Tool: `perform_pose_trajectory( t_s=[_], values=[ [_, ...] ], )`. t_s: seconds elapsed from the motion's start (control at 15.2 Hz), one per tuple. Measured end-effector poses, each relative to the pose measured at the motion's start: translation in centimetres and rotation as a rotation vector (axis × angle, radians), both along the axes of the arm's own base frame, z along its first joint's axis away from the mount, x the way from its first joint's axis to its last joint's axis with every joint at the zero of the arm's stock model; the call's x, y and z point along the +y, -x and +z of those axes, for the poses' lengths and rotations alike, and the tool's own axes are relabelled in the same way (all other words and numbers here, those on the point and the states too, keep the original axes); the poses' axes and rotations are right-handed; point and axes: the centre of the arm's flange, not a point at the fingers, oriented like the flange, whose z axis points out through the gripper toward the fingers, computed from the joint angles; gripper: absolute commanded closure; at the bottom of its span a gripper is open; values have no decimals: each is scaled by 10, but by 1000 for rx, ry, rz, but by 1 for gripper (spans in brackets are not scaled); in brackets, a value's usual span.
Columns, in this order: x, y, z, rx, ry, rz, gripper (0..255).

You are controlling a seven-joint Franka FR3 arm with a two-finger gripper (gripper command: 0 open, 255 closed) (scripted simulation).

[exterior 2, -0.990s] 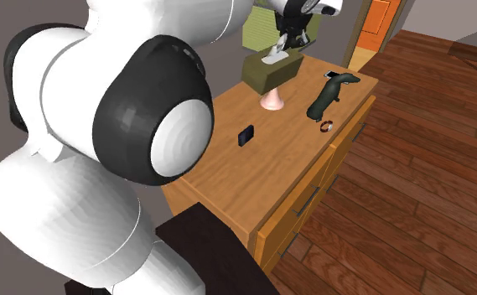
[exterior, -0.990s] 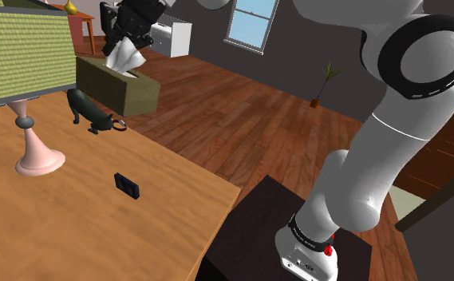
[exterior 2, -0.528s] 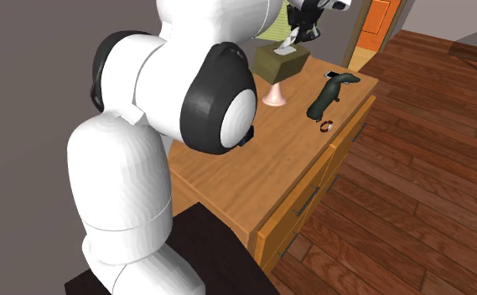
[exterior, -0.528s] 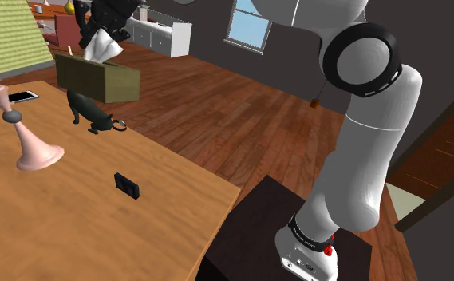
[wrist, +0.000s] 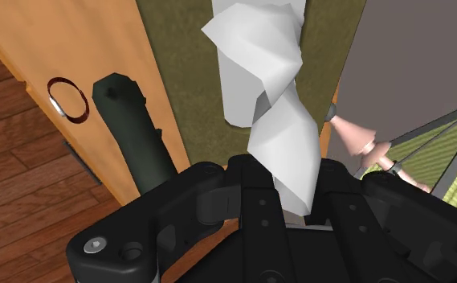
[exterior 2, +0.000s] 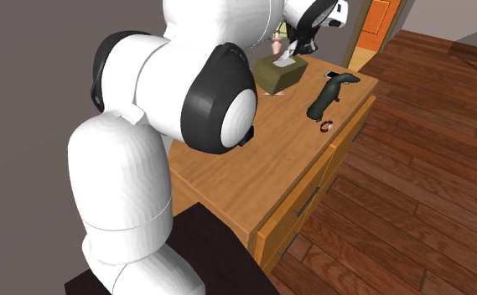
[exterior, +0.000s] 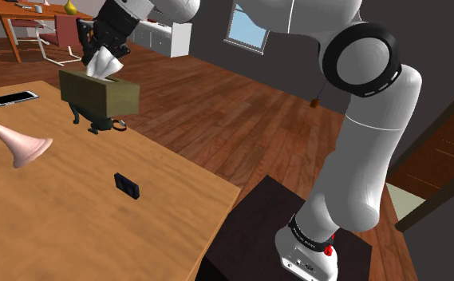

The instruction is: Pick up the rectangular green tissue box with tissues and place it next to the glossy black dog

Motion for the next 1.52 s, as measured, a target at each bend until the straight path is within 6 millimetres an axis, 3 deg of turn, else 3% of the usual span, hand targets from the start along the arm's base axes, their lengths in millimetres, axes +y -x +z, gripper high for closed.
perform_pose_trajectory(
  t_s=[1.52],
  values=[
    [1, 0, -123, 0, 0, 0, 255]
  ],
)
